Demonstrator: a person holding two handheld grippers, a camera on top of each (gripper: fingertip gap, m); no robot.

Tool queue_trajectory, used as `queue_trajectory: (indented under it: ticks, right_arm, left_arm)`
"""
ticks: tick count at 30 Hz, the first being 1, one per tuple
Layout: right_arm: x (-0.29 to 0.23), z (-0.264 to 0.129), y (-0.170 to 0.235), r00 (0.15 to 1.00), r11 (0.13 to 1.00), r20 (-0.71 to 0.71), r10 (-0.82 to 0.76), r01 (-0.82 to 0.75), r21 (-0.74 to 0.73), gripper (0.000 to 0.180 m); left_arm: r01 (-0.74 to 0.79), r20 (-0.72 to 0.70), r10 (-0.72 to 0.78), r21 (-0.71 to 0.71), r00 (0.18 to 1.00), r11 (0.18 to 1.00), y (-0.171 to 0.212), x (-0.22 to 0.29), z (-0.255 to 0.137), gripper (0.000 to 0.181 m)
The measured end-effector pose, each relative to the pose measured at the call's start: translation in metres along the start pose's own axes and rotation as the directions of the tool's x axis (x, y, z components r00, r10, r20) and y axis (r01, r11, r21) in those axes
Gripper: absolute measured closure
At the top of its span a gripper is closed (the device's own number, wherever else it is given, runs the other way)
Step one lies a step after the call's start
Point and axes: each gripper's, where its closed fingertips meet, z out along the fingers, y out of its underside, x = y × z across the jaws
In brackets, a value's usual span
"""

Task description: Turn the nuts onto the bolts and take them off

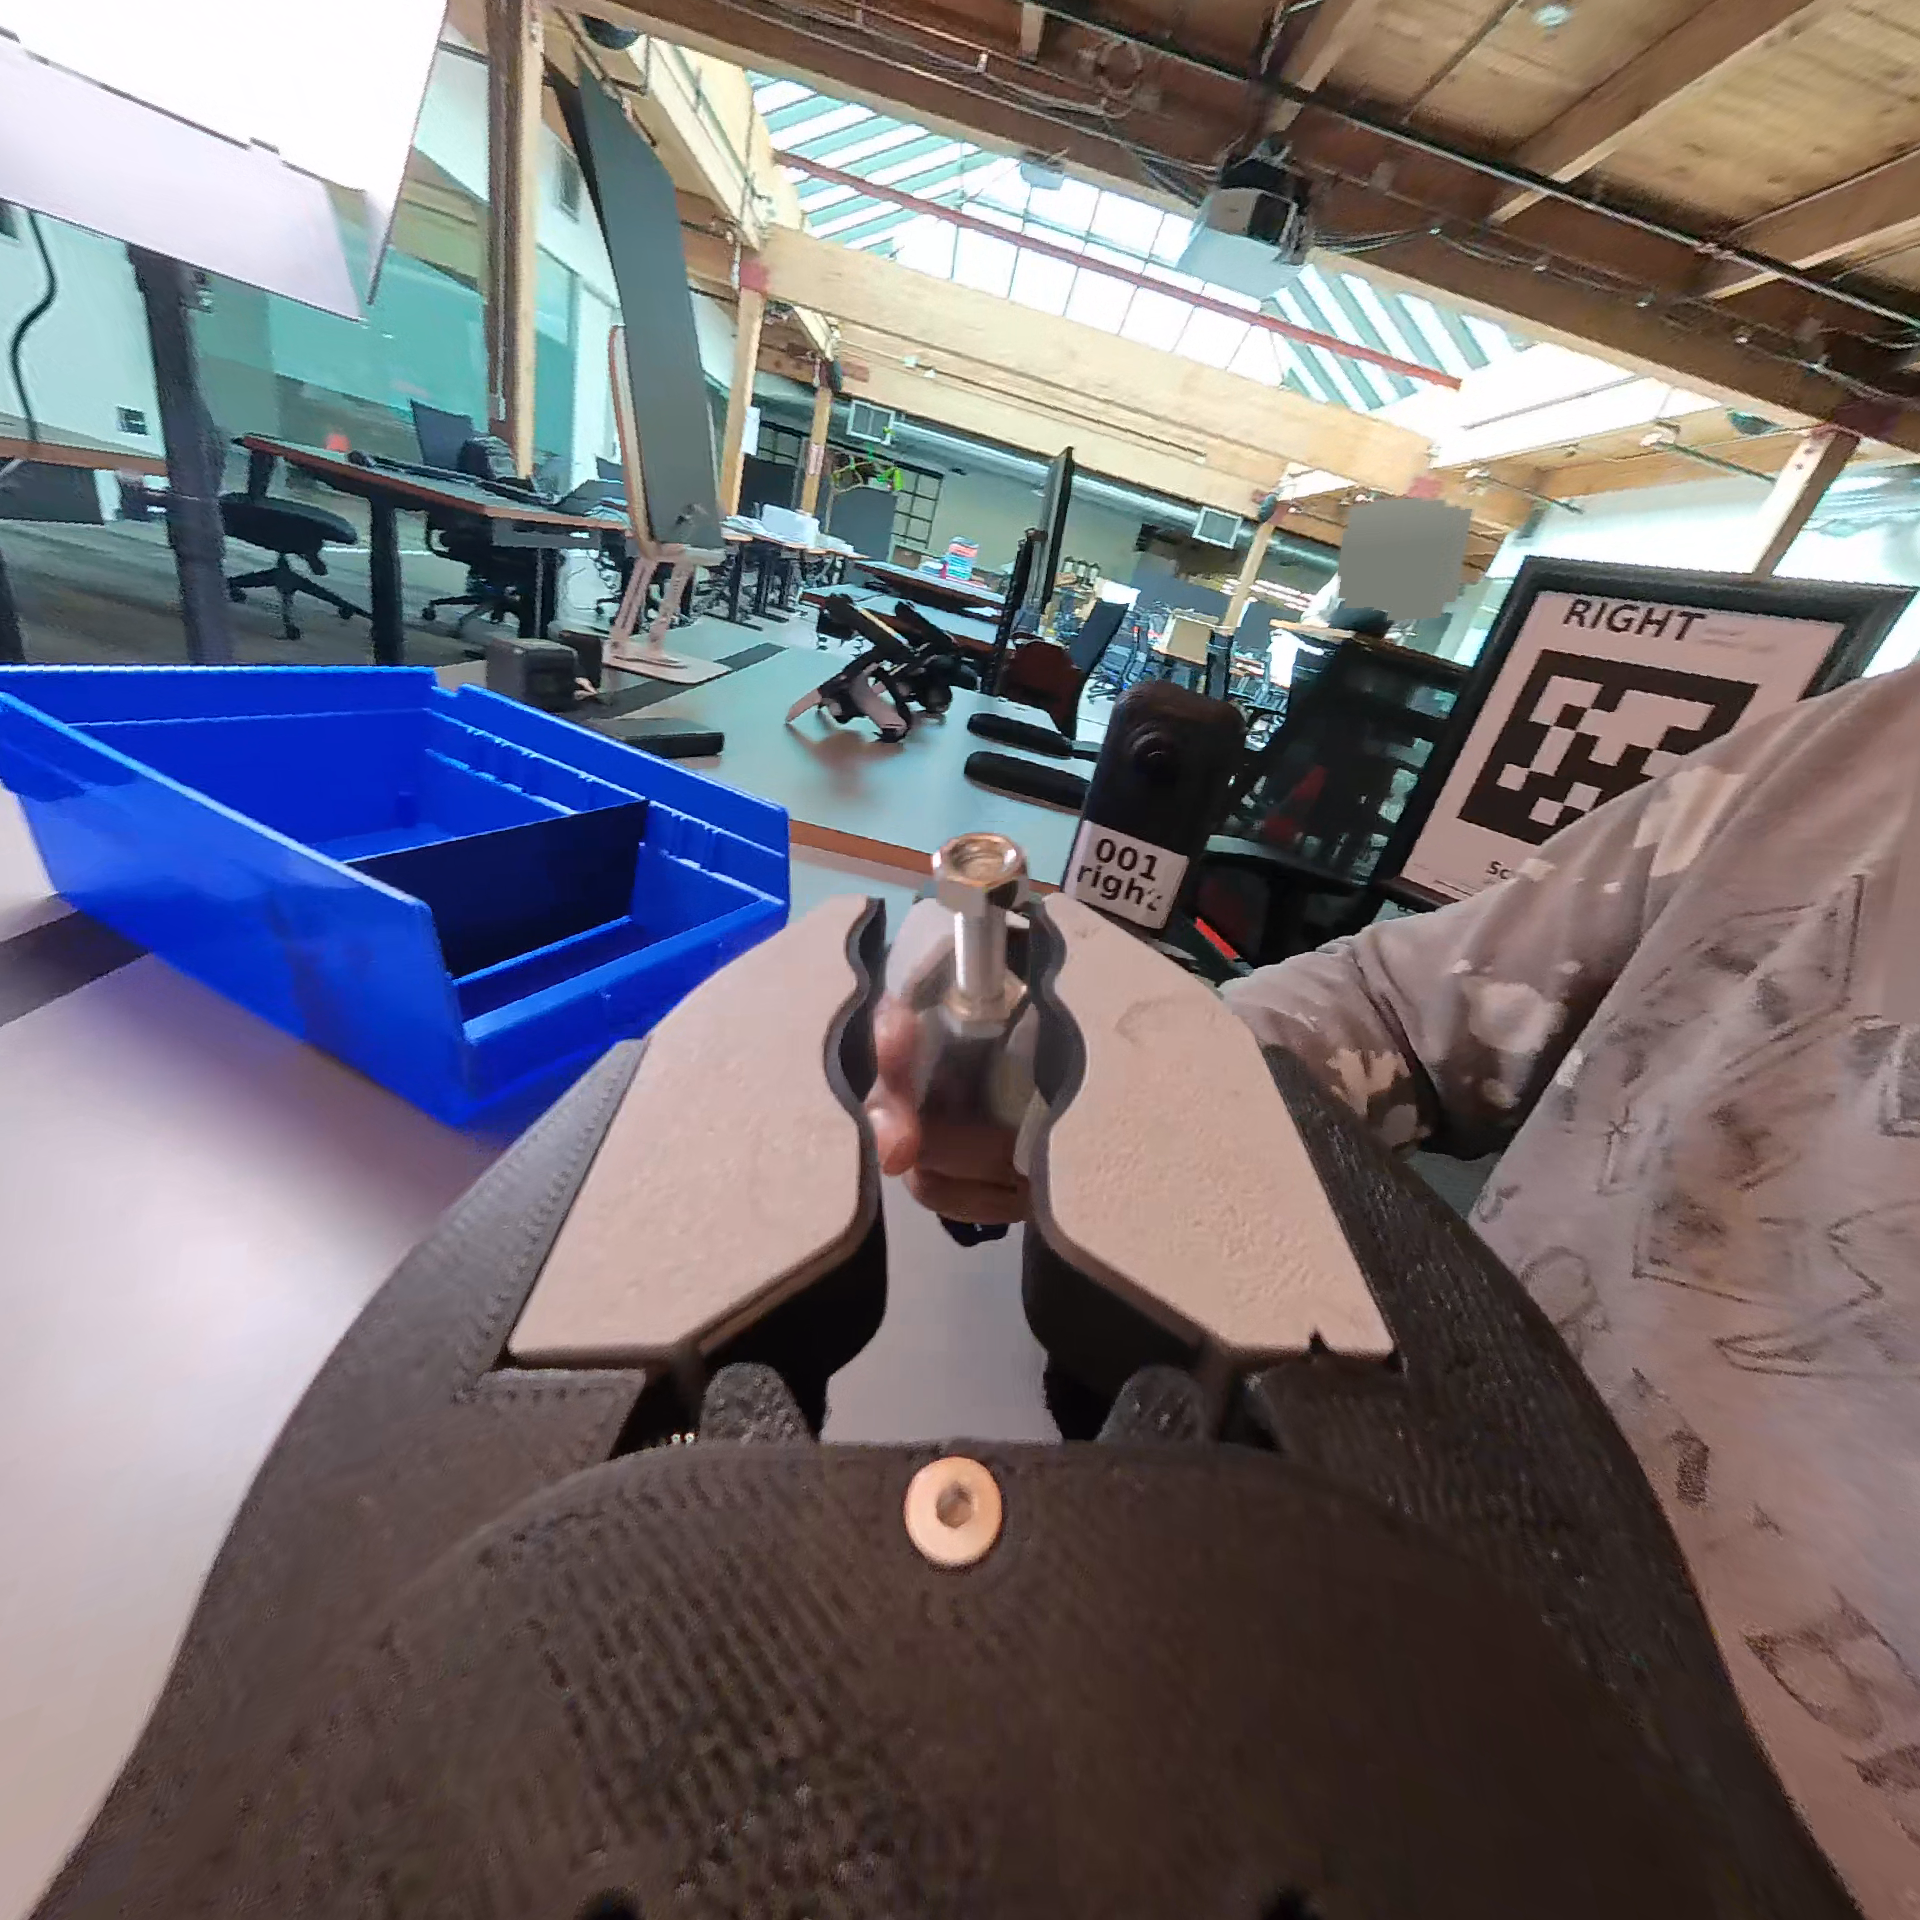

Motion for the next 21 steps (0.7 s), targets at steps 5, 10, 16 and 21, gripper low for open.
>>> queue_trajectory:
  ticks: [5,10,16,21]
  right_arm:
    - [0.0,0.004,0.015,1.0,0.996,-0.004,-0.002,0.001,-0.084,0.162]
    - [0.001,0.003,0.018,1.0,0.994,-0.007,-0.001,0.0,-0.11,0.162]
    - [-0.005,0.0,0.007,0.999,0.999,0.043,0.012,-0.009,-0.052,0.162]
    - [-0.005,0.0,0.005,0.999,0.999,0.043,0.016,-0.014,-0.044,0.161]
  left_arm:
    - [-0.065,0.004,0.065,-0.05,0.998,0.997,0.007,0.007,0.007,0.163]
    - [-0.077,0.019,0.078,-0.058,0.997,0.995,0.008,0.004,0.005,0.163]
    - [-0.055,0.08,0.059,-0.046,0.995,0.997,0.006,-0.011,-0.002,0.168]
    - [-0.042,0.03,0.042,-0.002,0.999,0.999,0.001,-0.005,-0.004,0.159]
